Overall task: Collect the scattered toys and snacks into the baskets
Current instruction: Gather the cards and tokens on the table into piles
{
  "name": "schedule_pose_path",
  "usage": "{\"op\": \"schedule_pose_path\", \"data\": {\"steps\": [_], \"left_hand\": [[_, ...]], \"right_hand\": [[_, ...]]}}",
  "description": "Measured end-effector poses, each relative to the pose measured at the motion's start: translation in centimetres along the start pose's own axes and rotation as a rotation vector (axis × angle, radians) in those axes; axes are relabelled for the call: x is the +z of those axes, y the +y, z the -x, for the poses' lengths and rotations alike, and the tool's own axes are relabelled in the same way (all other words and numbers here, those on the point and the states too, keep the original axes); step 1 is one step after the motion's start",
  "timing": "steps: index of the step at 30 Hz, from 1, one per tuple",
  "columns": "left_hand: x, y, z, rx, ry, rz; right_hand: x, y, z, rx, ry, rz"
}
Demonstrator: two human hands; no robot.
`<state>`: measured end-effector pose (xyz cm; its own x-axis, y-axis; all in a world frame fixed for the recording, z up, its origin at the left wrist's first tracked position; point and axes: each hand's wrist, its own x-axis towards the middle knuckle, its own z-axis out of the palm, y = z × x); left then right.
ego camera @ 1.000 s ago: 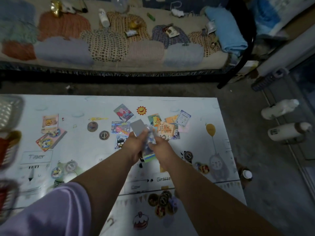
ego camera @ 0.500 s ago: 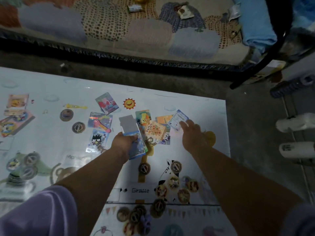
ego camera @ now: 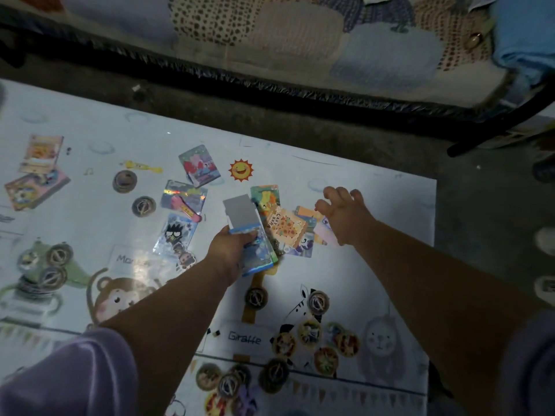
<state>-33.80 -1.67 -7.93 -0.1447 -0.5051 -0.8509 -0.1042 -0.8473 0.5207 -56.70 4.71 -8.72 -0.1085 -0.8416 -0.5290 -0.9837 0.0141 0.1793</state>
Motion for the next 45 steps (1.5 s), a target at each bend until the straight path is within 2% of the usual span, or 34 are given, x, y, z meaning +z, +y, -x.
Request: {"op": "schedule_pose_path", "data": {"steps": [5, 8, 13, 17, 19, 22, 24, 26, 28, 29, 31, 33, 36, 41, 45], "left_hand": [[0.4, -0.7, -0.2, -0.015, 0.006, 0.017], [0.5, -1.1, -0.1, -0.004, 0.009, 0.002], [0.5, -1.4, 0.0, -0.001, -0.001, 0.0], [0.3, -1.7, 0.1, -0.005, -0.012, -0.043], [0.2, -1.9, 0.1, -0.006, -0.027, -0.057], [0.6, -2.1, 0.7, -0.031, -0.102, -0.023], [1.0, -2.2, 1.4, -0.03, -0.171, 0.025], [1.1, -2.2, 1.7, -0.017, -0.202, 0.036], [0.7, -2.1, 1.6, -0.004, -0.149, -0.016], [0.4, -2.1, 1.3, -0.001, -0.115, -0.053], [-0.3, -1.7, 0.9, 0.01, -0.081, -0.085], [-1.2, -1.3, 0.8, 0.011, -0.055, -0.058], [-2.7, -1.1, 0.3, 0.032, -0.035, 0.001], [-5.1, -1.1, 0.1, 0.021, 0.023, 0.028], [-5.7, -0.9, 0.6, 0.015, 0.031, 0.073]], "right_hand": [[0.5, 0.1, 0.0, -0.02, -0.033, -0.07], [0.6, -0.3, 0.5, 0.089, -0.026, -0.195], [1.6, 0.1, 1.6, 0.309, -0.157, -0.419], [2.1, 0.6, 3.1, 0.509, -0.077, -0.767], [1.4, -0.2, 3.3, 0.569, 0.025, -1.085], [-0.6, -3.6, 2.6, 0.536, 0.022, -1.644], [-1.7, -6.6, 1.9, 0.476, -0.034, -1.846], [-2.7, -9.1, 1.1, 0.402, -0.063, -1.925], [-3.2, -9.8, 0.7, 0.452, 0.041, -1.866], [-3.1, -9.4, 0.5, 0.537, 0.131, -1.741], [-2.5, -8.1, 0.3, 0.706, 0.231, -1.339], [-1.8, -7.3, 0.0, 0.768, 0.125, -1.057], [-1.5, -7.8, -0.2, 0.758, -0.108, -0.832], [-0.4, -8.3, -0.8, 0.868, -0.125, -0.845], [0.3, -7.8, -0.3, 0.831, -0.146, -0.895]]}}
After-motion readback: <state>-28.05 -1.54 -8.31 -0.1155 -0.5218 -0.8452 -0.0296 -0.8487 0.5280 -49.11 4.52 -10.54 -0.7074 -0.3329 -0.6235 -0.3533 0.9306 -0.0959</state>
